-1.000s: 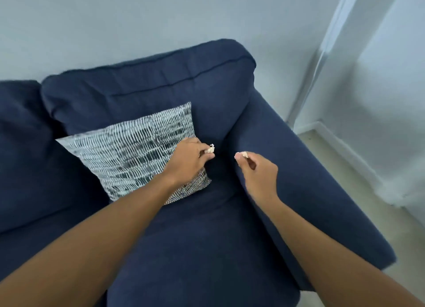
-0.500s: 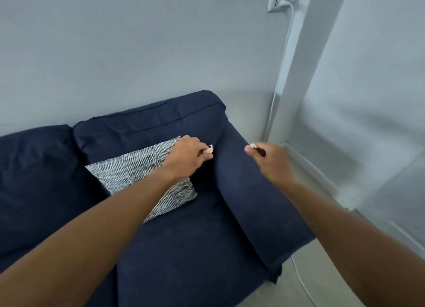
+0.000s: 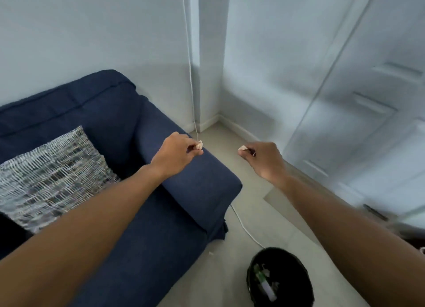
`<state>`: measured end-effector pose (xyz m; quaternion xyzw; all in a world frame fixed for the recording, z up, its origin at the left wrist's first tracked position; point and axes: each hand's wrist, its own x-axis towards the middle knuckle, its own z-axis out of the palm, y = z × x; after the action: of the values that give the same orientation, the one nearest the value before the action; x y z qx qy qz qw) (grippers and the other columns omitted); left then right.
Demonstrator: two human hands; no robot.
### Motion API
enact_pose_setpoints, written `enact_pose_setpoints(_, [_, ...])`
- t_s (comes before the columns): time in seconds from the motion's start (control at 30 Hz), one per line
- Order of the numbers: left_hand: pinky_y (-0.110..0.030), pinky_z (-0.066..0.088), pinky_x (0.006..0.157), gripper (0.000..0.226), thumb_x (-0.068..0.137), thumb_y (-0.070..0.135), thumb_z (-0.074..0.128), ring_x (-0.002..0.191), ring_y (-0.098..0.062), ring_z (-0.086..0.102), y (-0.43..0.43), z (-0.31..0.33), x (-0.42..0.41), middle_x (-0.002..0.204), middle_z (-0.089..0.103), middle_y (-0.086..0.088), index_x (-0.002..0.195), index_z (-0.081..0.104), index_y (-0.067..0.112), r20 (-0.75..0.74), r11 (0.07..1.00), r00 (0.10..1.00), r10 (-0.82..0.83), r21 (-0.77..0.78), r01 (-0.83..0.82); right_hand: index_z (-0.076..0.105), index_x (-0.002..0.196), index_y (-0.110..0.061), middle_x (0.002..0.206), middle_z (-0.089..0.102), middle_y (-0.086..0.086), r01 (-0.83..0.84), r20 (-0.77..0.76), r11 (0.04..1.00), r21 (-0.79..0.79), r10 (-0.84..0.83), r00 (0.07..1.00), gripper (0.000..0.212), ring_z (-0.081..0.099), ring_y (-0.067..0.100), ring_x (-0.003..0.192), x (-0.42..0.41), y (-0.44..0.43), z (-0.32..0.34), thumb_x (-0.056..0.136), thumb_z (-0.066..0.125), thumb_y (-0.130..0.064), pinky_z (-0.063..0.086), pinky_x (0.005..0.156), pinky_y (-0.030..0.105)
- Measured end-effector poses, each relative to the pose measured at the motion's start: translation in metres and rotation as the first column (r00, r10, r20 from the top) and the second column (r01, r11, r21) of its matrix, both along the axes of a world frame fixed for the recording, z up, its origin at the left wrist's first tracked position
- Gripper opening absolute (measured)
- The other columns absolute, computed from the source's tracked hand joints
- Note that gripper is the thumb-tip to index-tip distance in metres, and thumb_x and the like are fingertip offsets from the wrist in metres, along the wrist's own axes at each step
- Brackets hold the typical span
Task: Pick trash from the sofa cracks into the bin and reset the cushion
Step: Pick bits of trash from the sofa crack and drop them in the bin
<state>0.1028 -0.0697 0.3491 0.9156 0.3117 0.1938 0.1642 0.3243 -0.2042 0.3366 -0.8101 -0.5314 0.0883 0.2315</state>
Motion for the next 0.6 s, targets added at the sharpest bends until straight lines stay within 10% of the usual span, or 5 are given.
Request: enact_pose_setpoints(0.6, [-0.038,0.042,0.067,0.026,0.091,0.035,0.066,0.074,-0.023,0.051,-0.204,-0.255,0.156,0.073,0.054,0.001,0.083,0.071,0.011,-0.148,0.866,0.883,-0.445,-0.321,0.383,0.057,0.066,-0.023,0.066,0.057,-0.007,0.271,-0.157,0.913,-0.305,-0.329,0.931,0.036,0.052,0.014,0.065,0.079,-0.258,-0.250,0.096,0.061,-0.042,0.032,0.055,0.027])
